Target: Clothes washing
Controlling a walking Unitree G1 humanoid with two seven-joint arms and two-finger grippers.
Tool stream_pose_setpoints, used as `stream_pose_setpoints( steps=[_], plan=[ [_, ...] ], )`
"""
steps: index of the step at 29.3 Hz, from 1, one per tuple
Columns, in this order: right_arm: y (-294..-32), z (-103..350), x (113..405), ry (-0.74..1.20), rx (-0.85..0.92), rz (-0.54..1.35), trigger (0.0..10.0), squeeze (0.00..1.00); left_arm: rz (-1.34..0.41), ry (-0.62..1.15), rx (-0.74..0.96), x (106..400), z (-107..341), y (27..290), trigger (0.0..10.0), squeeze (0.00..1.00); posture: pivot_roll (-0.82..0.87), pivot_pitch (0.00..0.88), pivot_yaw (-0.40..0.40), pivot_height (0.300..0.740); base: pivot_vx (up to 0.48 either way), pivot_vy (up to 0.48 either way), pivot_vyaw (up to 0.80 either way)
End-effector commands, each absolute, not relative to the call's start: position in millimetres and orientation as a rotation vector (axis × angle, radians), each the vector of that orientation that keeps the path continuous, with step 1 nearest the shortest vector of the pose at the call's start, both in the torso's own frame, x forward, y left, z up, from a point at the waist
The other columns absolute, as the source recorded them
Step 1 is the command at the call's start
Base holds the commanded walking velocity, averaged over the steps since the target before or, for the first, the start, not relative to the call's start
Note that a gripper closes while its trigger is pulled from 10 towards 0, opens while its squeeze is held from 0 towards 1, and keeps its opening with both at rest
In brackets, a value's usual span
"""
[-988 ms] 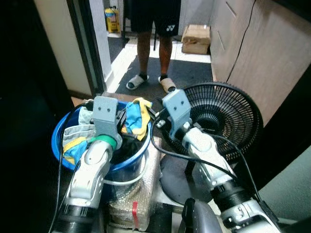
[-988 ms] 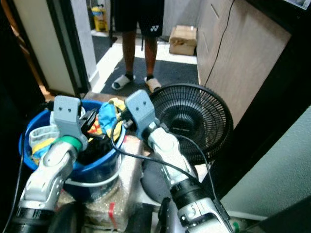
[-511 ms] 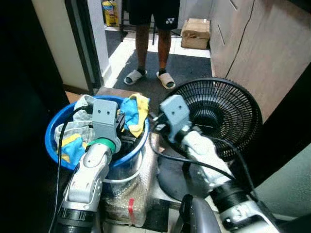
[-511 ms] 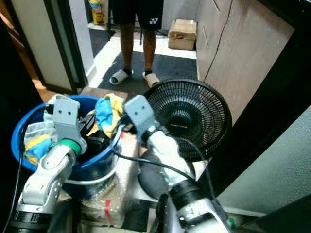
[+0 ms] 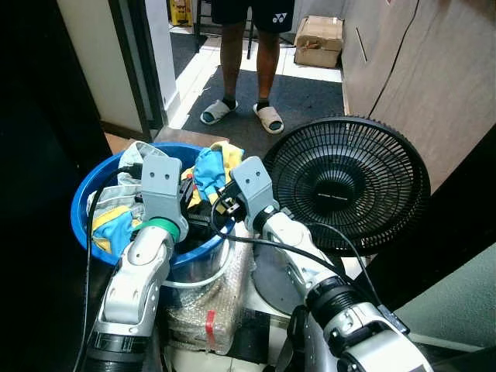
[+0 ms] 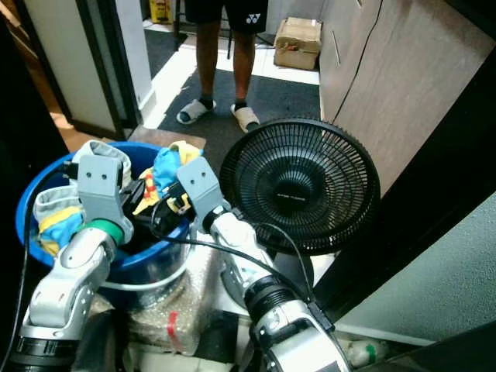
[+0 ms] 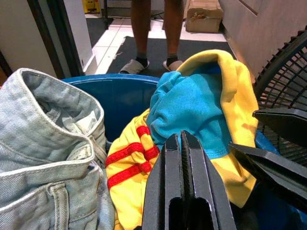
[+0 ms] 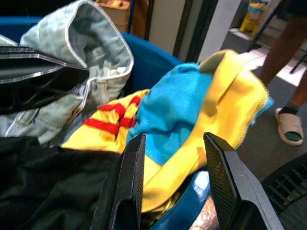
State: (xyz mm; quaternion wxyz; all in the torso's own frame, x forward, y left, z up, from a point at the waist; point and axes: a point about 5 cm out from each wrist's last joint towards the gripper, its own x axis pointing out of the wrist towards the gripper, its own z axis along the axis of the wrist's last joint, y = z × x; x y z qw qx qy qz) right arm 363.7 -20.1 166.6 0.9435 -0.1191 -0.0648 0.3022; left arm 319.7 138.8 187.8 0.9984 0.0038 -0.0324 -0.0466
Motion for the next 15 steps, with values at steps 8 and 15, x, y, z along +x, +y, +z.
stream_pose_setpoints(
  steps=[8, 15],
  plan=[
    [-18.2, 166.9, 366.5, -0.110, -0.224, 0.693, 10.0, 0.00, -0.077, -0.042, 0.027, 315.9, 185.4, 143.0, 10.0, 0.00, 0.21, 0.169, -0.040, 0.471, 0.000, 0.000, 0.00],
    [-17.3, 166.6, 367.9, -0.109, -0.227, 0.687, 10.0, 0.00, -0.076, -0.039, 0.027, 315.6, 185.7, 143.0, 10.0, 0.00, 0.21, 0.169, -0.040, 0.471, 0.000, 0.000, 0.00]
  ],
)
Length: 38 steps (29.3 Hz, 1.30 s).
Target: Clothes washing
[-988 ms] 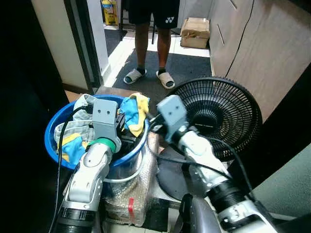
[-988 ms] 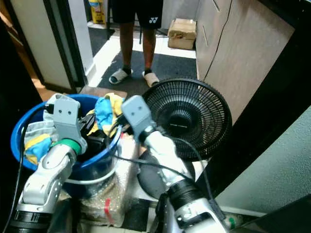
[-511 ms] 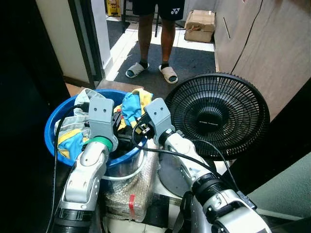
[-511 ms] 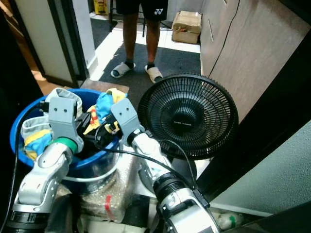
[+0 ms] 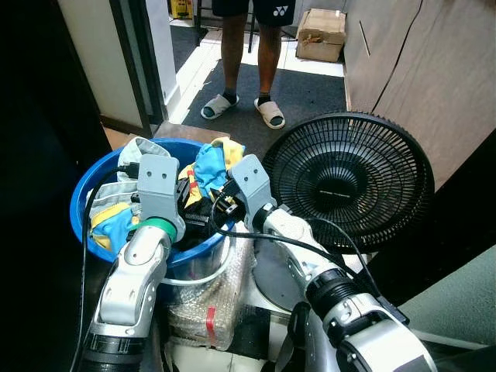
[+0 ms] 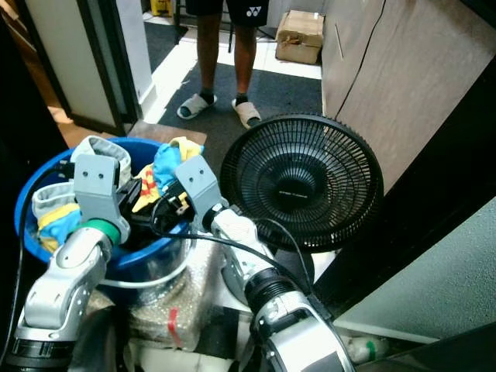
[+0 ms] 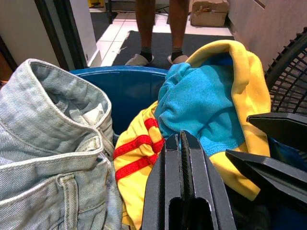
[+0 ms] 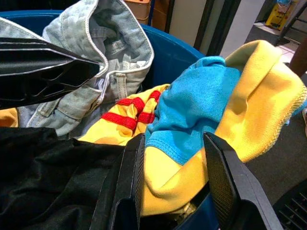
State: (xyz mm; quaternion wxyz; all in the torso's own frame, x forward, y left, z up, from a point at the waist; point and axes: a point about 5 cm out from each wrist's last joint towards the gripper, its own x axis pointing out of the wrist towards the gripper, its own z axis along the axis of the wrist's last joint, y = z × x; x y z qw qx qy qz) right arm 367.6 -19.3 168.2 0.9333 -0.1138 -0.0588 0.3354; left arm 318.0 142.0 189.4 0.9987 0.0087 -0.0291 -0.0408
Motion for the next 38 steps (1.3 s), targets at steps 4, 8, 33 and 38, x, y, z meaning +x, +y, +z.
stream_pose_setpoints(
  steps=[4, 8, 33, 38],
  plan=[
    [-17, 167, 368, -0.108, -0.226, 0.693, 10.0, 0.00, -0.076, -0.037, 0.027, 315, 186, 143, 10.0, 0.00, 0.21, 0.169, -0.040, 0.471, 0.000, 0.000, 0.00],
    [-18, 167, 369, -0.108, -0.225, 0.695, 10.0, 0.00, -0.076, -0.036, 0.027, 315, 186, 143, 10.0, 0.00, 0.21, 0.169, -0.040, 0.471, 0.000, 0.000, 0.00],
    [-106, 204, 354, -0.373, -0.131, 0.359, 10.0, 0.00, -0.263, -0.225, 0.068, 340, 239, 130, 10.0, 0.00, 0.10, 0.068, 0.053, 0.471, 0.000, 0.000, 0.00],
    [-102, 198, 344, -0.355, -0.155, 0.410, 10.0, 0.00, -0.254, -0.217, 0.057, 344, 240, 134, 10.0, 0.00, 0.10, 0.068, 0.053, 0.471, 0.000, 0.000, 0.00]
  ],
)
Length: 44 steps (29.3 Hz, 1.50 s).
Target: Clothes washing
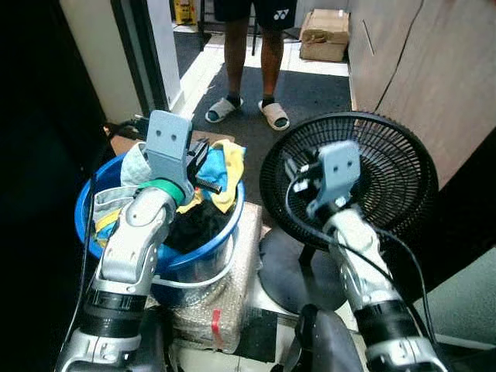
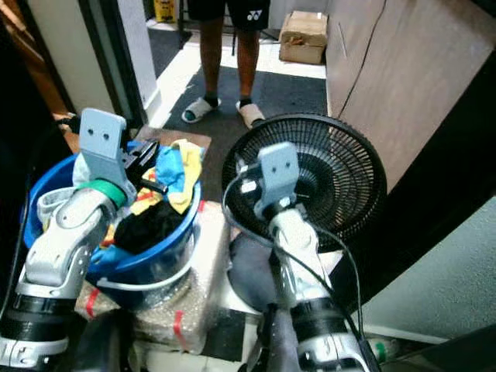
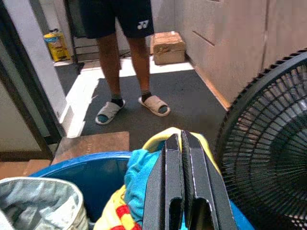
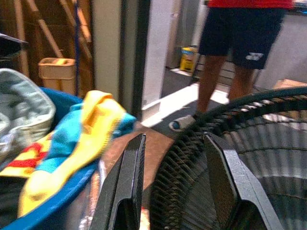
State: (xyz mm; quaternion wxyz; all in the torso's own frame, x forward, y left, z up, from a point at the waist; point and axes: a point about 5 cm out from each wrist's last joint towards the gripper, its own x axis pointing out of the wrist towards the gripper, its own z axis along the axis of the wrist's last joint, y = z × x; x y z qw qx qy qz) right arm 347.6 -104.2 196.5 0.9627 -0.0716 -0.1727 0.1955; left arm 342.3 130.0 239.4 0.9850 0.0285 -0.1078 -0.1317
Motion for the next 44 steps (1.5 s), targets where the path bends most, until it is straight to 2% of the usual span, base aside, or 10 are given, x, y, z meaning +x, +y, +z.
stream_pose_setpoints(
  steps=[1, 4, 5, 7, 17, 21, 24, 27, 36, 44],
  plan=[
    [-102, 198, 344, -0.355, -0.155, 0.410, 10.0, 0.00, -0.254, -0.217, 0.057, 344, 240, 134, 10.0, 0.00, 0.10, 0.068, 0.053, 0.471, 0.000, 0.000, 0.00],
    [-116, 194, 343, -0.337, -0.150, 0.370, 10.0, 0.00, -0.245, -0.216, 0.054, 343, 240, 136, 10.0, 0.00, 0.11, 0.060, 0.047, 0.471, 0.000, 0.000, 0.00],
    [-130, 191, 341, -0.317, -0.165, 0.335, 10.0, 0.00, -0.240, -0.213, 0.055, 341, 239, 137, 10.0, 0.00, 0.11, 0.060, 0.043, 0.471, 0.000, 0.000, 0.00],
    [-135, 190, 339, -0.310, -0.175, 0.330, 10.0, 0.00, -0.236, -0.209, 0.058, 341, 237, 138, 10.0, 0.00, 0.11, 0.061, 0.042, 0.471, 0.000, 0.000, 0.00],
    [-130, 191, 334, -0.302, -0.172, 0.357, 10.0, 0.00, -0.227, -0.199, 0.064, 342, 232, 140, 10.0, 0.00, 0.11, 0.055, 0.040, 0.471, 0.000, 0.000, 0.00],
    [-129, 191, 335, -0.303, -0.065, 0.270, 10.0, 0.00, -0.226, -0.197, 0.060, 341, 231, 139, 10.0, 0.00, 0.11, 0.053, 0.038, 0.471, 0.000, 0.000, 0.00],
    [-129, 192, 335, -0.303, -0.047, 0.256, 10.0, 0.00, -0.226, -0.196, 0.060, 341, 230, 138, 10.0, 0.00, 0.11, 0.053, 0.038, 0.471, 0.000, 0.000, 0.00],
    [-129, 192, 335, -0.306, 0.069, 0.209, 10.0, 0.00, -0.221, -0.183, 0.035, 340, 227, 138, 10.0, 0.00, 0.12, 0.050, 0.035, 0.471, 0.000, 0.000, 0.00],
    [-126, 189, 333, -0.296, 0.112, 0.201, 10.0, 0.00, -0.216, -0.175, 0.024, 340, 225, 138, 10.0, 0.00, 0.12, 0.051, 0.033, 0.471, 0.000, 0.000, 0.00],
    [-130, 185, 336, -0.261, 0.064, 0.171, 10.0, 0.00, -0.218, -0.176, 0.022, 340, 225, 137, 10.0, 0.00, 0.12, 0.049, 0.031, 0.481, 0.000, 0.000, 0.00]
  ],
)
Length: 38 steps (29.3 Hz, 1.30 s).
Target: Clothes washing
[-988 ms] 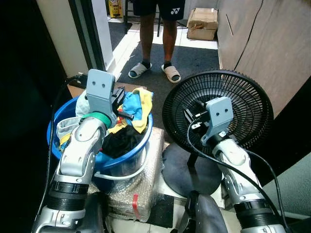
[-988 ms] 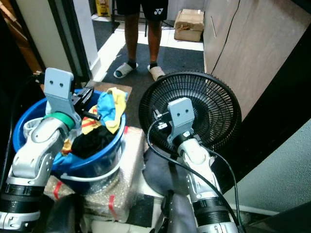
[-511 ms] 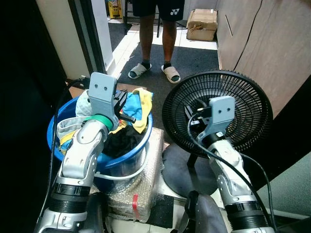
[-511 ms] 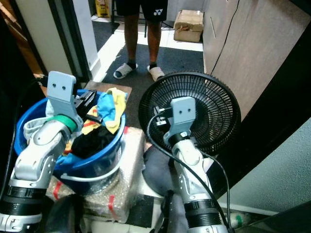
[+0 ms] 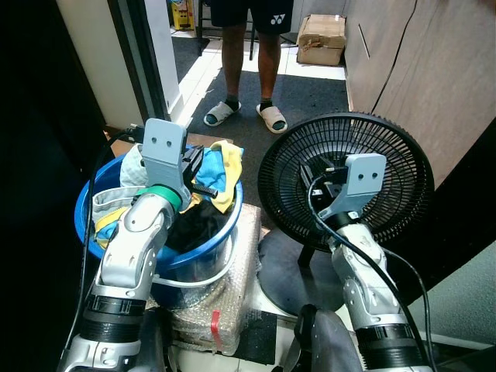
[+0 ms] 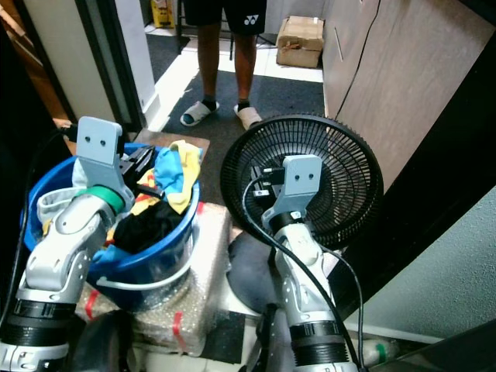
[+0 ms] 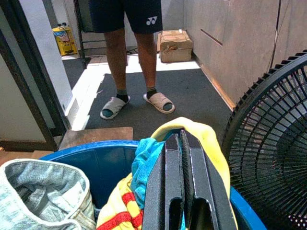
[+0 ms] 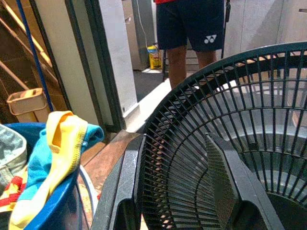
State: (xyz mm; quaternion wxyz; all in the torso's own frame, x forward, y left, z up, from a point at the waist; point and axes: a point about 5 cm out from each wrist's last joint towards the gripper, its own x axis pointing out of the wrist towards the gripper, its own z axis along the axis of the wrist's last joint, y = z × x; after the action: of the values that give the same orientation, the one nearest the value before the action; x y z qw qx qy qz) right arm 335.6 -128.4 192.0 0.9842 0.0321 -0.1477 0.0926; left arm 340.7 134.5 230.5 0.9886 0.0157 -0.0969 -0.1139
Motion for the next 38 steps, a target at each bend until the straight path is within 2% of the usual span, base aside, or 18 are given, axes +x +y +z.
stream_pose_setpoints(
  steps=[1, 38],
  plan=[
    [-130.4, 184.4, 336.8, -0.259, 0.067, 0.165, 10.0, 0.00, -0.218, -0.176, 0.022, 339.9, 224.7, 136.8, 10.0, 0.00, 0.12, 0.049, 0.031, 0.486, 0.000, 0.000, 0.00],
    [-129.6, 177.7, 334.6, -0.257, 0.036, 0.174, 10.0, 0.00, -0.210, -0.153, 0.035, 338.1, 215.2, 139.4, 10.0, 0.00, 0.12, 0.043, 0.026, 0.606, 0.000, 0.000, 0.00]
  ],
)
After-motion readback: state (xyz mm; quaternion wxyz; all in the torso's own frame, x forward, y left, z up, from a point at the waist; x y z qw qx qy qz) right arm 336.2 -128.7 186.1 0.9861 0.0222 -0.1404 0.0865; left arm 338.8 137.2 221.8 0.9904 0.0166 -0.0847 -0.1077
